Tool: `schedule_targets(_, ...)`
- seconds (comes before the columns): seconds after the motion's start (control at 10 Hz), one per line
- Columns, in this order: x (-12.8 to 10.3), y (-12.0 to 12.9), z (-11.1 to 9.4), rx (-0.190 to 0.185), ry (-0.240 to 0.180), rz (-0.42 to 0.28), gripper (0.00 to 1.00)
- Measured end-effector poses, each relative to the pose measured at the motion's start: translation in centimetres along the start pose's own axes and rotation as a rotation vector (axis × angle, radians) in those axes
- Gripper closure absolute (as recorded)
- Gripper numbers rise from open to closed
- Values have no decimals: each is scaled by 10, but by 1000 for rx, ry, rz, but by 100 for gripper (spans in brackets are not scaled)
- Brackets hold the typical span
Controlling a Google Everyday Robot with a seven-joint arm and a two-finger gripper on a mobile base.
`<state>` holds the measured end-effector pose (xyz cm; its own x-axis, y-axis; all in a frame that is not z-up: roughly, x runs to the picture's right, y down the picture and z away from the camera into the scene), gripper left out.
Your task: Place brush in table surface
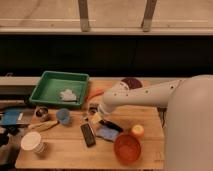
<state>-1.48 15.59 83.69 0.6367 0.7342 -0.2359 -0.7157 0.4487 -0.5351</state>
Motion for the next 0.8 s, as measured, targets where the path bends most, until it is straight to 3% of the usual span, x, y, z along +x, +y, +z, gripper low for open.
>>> schedule_targets(0.5,0,-1,14,9,30,12,23)
schedule_targets(0.6,0,-3,15,19,38,12,26)
schedule_targets(0.8,-1,2,19,26,50,-2,42)
